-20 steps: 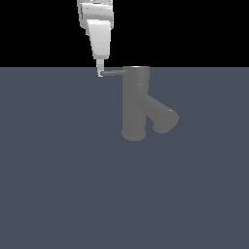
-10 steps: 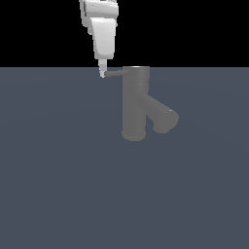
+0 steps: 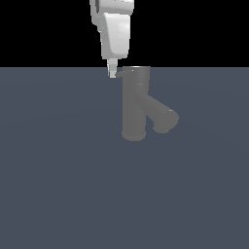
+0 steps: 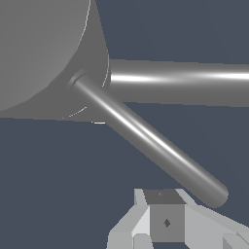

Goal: Turn on the faucet by rotating a designated handle.

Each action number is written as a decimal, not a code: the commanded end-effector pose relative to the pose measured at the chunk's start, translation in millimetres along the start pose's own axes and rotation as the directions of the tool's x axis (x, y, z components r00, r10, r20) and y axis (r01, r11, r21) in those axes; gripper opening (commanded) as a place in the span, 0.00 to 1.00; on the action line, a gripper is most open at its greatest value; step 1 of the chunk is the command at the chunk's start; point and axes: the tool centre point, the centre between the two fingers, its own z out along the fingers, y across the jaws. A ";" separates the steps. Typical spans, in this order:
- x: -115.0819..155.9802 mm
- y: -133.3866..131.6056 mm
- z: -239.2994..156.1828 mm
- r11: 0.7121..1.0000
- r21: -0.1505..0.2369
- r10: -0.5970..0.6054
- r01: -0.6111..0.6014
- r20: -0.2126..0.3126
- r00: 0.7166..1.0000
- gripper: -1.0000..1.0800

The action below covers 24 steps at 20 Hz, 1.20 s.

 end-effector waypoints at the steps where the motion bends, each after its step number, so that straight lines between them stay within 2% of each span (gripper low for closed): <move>1: 28.1 14.0 -0.3 0.999 -0.004 0.036 -0.036 -0.004 0.999 0.00; 8: 52.1 37.7 -0.8 0.999 -0.006 0.040 -0.040 -0.005 0.999 0.00; 9: 52.1 37.7 -0.8 0.999 -0.006 0.040 -0.040 -0.005 0.999 0.00; 10: 33.2 28.0 -0.1 1.000 -0.002 0.010 -0.010 -0.003 1.000 0.00; 24: 123.8 32.9 -1.0 0.999 -0.005 0.033 -0.033 -0.005 0.999 0.00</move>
